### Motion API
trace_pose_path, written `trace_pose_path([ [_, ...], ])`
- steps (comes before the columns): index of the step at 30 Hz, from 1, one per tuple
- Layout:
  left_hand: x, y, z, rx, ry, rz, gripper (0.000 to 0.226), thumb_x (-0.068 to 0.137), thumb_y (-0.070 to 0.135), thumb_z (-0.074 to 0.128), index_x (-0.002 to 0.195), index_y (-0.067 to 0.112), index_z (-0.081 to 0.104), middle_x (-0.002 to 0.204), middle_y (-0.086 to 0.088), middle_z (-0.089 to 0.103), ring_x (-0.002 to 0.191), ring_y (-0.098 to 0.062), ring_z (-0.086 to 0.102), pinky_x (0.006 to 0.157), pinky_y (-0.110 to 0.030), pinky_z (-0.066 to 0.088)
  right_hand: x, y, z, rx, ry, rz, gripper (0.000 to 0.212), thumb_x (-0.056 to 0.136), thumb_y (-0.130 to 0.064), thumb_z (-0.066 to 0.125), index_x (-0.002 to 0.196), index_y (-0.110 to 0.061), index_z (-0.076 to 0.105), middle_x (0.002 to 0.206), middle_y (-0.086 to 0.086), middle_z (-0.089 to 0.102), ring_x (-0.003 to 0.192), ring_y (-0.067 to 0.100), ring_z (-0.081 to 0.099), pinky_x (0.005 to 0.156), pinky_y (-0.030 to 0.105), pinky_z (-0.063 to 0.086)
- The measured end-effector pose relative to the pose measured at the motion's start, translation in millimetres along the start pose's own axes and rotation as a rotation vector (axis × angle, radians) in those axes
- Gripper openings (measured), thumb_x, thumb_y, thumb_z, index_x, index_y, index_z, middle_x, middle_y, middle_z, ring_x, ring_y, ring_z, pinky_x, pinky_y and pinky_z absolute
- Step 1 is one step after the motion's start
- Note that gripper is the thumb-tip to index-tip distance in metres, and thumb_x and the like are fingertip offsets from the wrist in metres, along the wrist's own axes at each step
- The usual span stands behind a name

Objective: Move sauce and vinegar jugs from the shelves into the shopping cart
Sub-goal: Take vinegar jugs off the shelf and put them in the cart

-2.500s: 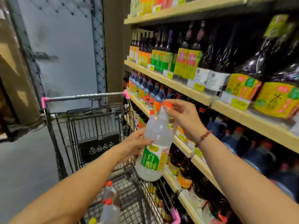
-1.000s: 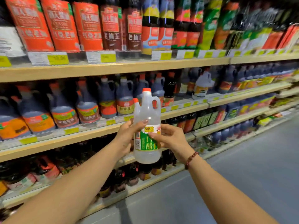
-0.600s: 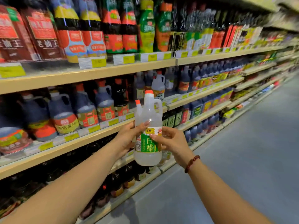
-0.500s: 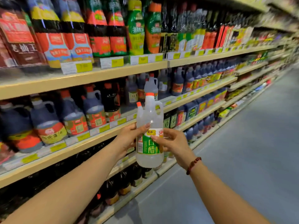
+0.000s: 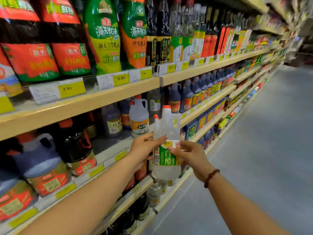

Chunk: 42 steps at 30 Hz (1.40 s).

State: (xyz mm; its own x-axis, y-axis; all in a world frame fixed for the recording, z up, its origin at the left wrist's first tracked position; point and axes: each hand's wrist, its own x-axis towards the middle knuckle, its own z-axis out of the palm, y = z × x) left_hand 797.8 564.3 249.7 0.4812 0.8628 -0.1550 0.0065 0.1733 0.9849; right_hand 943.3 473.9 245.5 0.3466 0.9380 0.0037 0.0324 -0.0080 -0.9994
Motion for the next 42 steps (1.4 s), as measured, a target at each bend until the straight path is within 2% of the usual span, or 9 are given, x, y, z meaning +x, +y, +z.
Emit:
trace_pose_path([
  [4,48,2,11,-0.108,0.093,-0.001,0.076,0.046,0.049,0.089,0.109,0.013,0.067,0.097,-0.006,0.075,0.09,-0.027,0.072,0.086,-0.052,0.055,52,0,-14,-0.028,-0.006,0.019,0.019,0.074,-0.02,0.077,0.092,-0.018,0.073,0.089,0.002,0.076,0.084,0.018,0.073,0.069,0.036,0.06],
  [9,99,9,26,-0.07,0.186,0.035,0.03,0.07,0.031,0.08,0.088,0.008,0.073,0.081,-0.006,0.075,0.068,-0.014,0.072,0.057,-0.026,0.057,113,1,-33,-0.024,-0.061,0.01,0.016,0.075,-0.019,0.077,0.09,-0.019,0.072,0.088,0.002,0.076,0.083,0.017,0.073,0.063,0.03,0.059],
  [17,188,22,50,-0.122,0.327,0.139,0.027,0.069,0.028,0.079,0.092,0.016,0.074,0.093,-0.003,0.076,0.092,-0.023,0.071,0.079,-0.035,0.057,235,0,-73,-0.098,-0.257,-0.12,0.026,0.073,-0.019,0.079,0.098,-0.016,0.072,0.09,0.001,0.076,0.083,0.012,0.072,0.064,0.02,0.055],
  [21,225,30,62,-0.18,0.454,0.164,0.064,0.05,0.042,0.086,0.106,0.015,0.07,0.105,-0.005,0.073,0.099,-0.022,0.069,0.092,-0.043,0.054,290,-6,-86,-0.055,-0.398,-0.171,0.028,0.075,-0.014,0.077,0.102,-0.013,0.07,0.091,0.0,0.075,0.084,0.01,0.071,0.064,0.016,0.053],
  [25,253,37,69,-0.271,0.687,0.144,0.025,0.075,0.012,0.077,0.097,0.018,0.067,0.098,0.002,0.07,0.085,-0.011,0.065,0.071,-0.02,0.054,339,0,-76,-0.041,-0.517,-0.245,0.03,0.075,-0.011,0.076,0.104,-0.007,0.069,0.097,0.004,0.074,0.089,0.014,0.071,0.071,0.023,0.056],
  [28,268,32,66,-0.215,0.751,0.237,0.025,0.078,0.009,0.074,0.096,0.025,0.066,0.103,0.005,0.067,0.083,-0.005,0.063,0.066,-0.012,0.052,358,12,-67,-0.036,-0.577,-0.314,0.035,0.075,-0.013,0.076,0.109,-0.008,0.067,0.103,0.002,0.073,0.097,0.014,0.069,0.083,0.029,0.057],
  [33,264,4,59,-0.064,0.808,0.242,0.043,0.077,0.016,0.075,0.117,0.025,0.063,0.118,0.003,0.067,0.11,-0.015,0.062,0.098,-0.039,0.05,374,38,-57,-0.082,-0.681,-0.366,0.041,0.077,-0.018,0.076,0.115,-0.012,0.063,0.11,-0.002,0.071,0.105,0.009,0.065,0.091,0.034,0.053],
  [39,264,-21,64,0.208,0.893,0.213,0.069,0.064,0.065,0.069,0.124,0.033,0.058,0.112,0.007,0.069,0.103,-0.009,0.062,0.095,-0.041,0.051,378,65,-58,-0.096,-0.699,-0.336,0.042,0.074,-0.022,0.077,0.113,-0.018,0.063,0.113,-0.008,0.068,0.108,0.007,0.063,0.091,0.029,0.053],
  [42,264,-27,64,0.26,0.916,0.205,0.058,0.068,0.062,0.069,0.115,0.028,0.061,0.107,0.011,0.069,0.099,-0.006,0.063,0.09,-0.035,0.054,379,66,-58,-0.157,-0.706,-0.362,0.045,0.073,-0.03,0.077,0.114,-0.021,0.063,0.112,-0.008,0.068,0.106,0.004,0.063,0.091,0.032,0.053],
])
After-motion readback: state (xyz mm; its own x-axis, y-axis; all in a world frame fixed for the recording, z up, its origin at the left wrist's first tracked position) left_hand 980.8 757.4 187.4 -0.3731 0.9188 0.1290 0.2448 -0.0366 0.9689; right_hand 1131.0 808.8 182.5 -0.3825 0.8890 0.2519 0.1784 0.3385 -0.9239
